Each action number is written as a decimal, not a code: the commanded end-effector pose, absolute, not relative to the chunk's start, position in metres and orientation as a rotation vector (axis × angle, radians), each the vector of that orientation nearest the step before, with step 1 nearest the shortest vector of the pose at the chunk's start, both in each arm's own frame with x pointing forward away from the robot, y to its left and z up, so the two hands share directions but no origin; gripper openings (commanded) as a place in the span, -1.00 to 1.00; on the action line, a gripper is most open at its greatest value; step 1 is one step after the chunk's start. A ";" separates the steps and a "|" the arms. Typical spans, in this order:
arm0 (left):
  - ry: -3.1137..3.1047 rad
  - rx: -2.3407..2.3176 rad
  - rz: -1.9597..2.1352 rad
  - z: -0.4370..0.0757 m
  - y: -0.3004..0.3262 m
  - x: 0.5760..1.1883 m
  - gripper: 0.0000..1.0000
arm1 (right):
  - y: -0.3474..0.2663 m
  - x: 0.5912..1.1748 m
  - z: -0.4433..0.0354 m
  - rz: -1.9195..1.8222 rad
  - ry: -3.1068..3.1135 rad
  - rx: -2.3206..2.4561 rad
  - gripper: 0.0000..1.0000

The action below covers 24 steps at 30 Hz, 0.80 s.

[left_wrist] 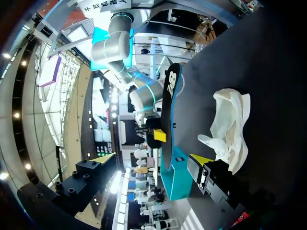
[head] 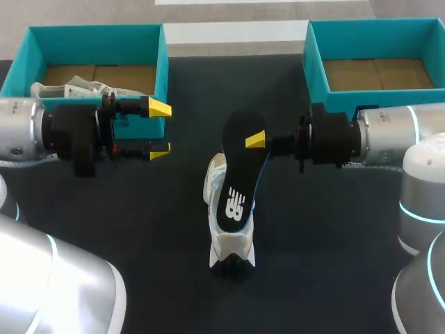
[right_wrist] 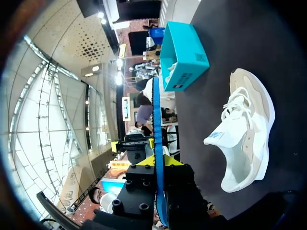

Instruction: Take the shoe out of the shoebox, open the shoe tongue, remove and reinsert the insole, then place the shoe into the shoebox

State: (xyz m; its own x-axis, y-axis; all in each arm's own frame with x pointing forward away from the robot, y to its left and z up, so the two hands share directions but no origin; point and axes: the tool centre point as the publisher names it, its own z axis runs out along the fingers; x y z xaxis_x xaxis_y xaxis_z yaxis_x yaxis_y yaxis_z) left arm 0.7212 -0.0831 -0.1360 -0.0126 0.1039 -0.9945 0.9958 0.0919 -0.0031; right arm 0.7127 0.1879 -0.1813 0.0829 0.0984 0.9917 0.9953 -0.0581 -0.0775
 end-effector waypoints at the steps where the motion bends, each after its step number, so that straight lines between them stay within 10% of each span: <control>1: 1.247 1.137 -1.146 -0.149 -0.087 0.728 1.00 | 0.198 0.713 -0.180 -1.144 -1.185 -1.352 -1.00; 24: 1.204 1.150 -1.151 -0.172 -0.139 0.744 0.47 | 0.222 0.712 -0.180 -1.145 -1.168 -1.351 -1.00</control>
